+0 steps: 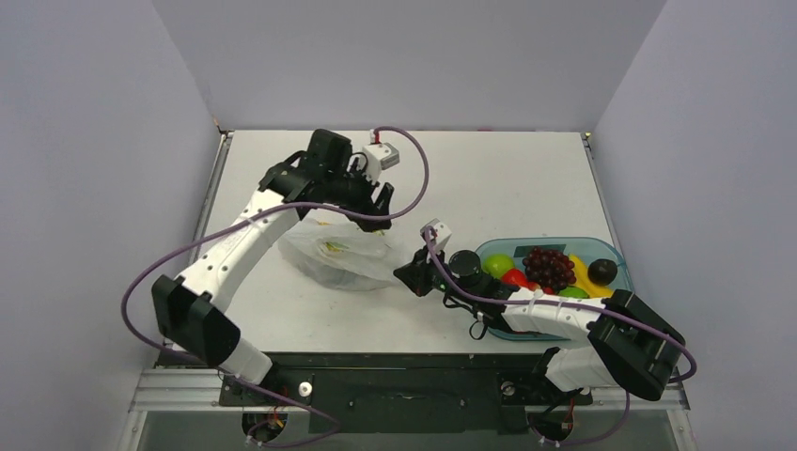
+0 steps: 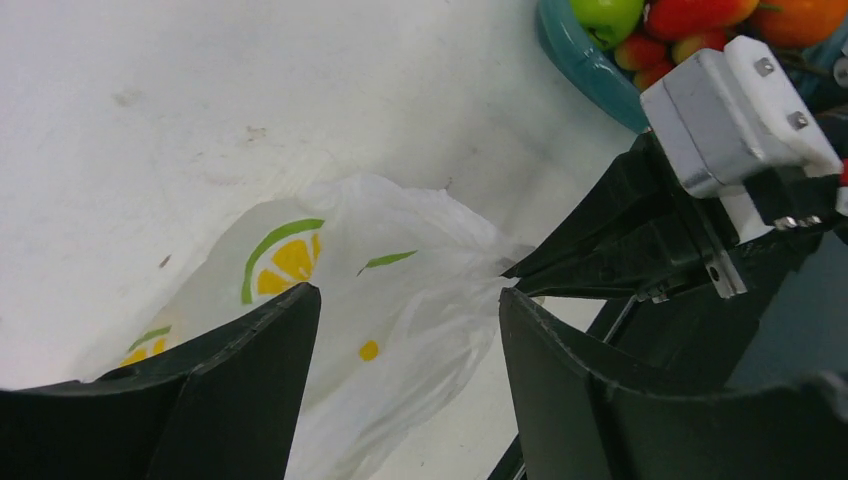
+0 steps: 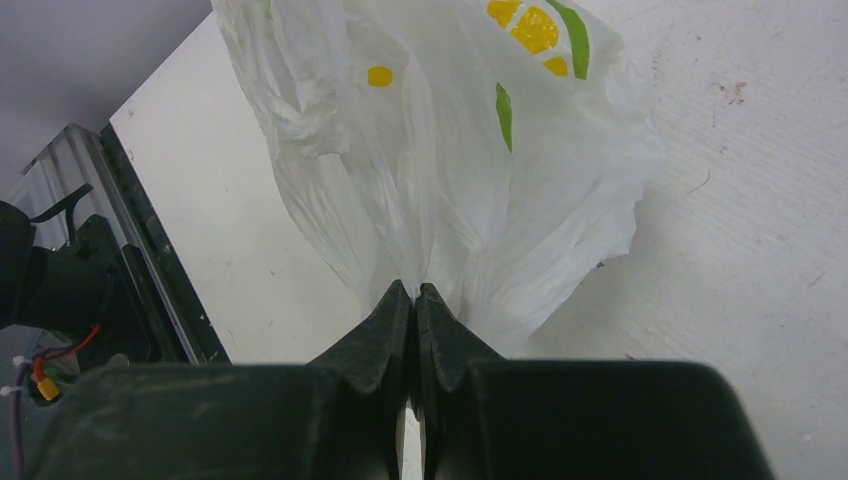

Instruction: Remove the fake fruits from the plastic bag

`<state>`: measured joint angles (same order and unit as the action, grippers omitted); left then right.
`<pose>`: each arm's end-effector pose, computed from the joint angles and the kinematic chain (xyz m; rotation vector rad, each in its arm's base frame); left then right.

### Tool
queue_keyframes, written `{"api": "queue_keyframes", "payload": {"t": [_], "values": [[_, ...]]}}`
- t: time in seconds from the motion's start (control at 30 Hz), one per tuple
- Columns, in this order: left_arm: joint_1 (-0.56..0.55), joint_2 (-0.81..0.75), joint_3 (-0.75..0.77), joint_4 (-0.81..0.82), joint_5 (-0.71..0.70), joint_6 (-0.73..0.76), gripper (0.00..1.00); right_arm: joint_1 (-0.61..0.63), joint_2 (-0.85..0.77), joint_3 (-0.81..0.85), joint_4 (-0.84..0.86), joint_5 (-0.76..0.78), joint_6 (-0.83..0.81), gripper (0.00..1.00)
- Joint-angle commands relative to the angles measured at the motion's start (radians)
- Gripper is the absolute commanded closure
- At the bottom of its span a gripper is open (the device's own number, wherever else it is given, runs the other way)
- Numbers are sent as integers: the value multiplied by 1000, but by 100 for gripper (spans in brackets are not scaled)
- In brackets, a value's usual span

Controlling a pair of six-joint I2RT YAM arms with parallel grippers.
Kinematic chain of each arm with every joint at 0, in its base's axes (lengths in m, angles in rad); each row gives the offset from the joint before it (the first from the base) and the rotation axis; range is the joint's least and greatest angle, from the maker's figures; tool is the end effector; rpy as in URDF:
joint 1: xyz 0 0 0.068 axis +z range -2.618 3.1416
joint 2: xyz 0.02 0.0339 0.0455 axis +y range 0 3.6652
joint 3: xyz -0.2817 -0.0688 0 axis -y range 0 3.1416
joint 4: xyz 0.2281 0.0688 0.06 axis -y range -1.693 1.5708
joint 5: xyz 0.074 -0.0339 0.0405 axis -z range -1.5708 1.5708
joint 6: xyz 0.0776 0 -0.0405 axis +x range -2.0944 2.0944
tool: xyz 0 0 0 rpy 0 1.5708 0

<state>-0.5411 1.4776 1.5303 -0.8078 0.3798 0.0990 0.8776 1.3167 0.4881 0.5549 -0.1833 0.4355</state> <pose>0.2636 -0.1919 0.3658 0.9223 2.1638 -0.6617 0.1759 0.2339 0.2180 -0.5682 1.9000 1.0593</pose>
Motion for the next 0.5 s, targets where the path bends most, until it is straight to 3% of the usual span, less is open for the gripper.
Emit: {"api": "queue_keyframes", "payload": {"t": [0.0, 0.13, 0.3, 0.47], "values": [[7, 143, 78, -170, 274, 189, 36, -1, -32, -36, 97, -54, -40, 100], [-7, 131, -35, -99, 311, 121, 39, -5, -43, -61, 100, -23, -51, 100], [-50, -126, -239, 218, -4, -68, 32, -9, -25, 15, -77, 23, -41, 100], [-45, -181, -304, 229, -115, -157, 31, -24, -35, 178, -329, 48, 31, 100]]}}
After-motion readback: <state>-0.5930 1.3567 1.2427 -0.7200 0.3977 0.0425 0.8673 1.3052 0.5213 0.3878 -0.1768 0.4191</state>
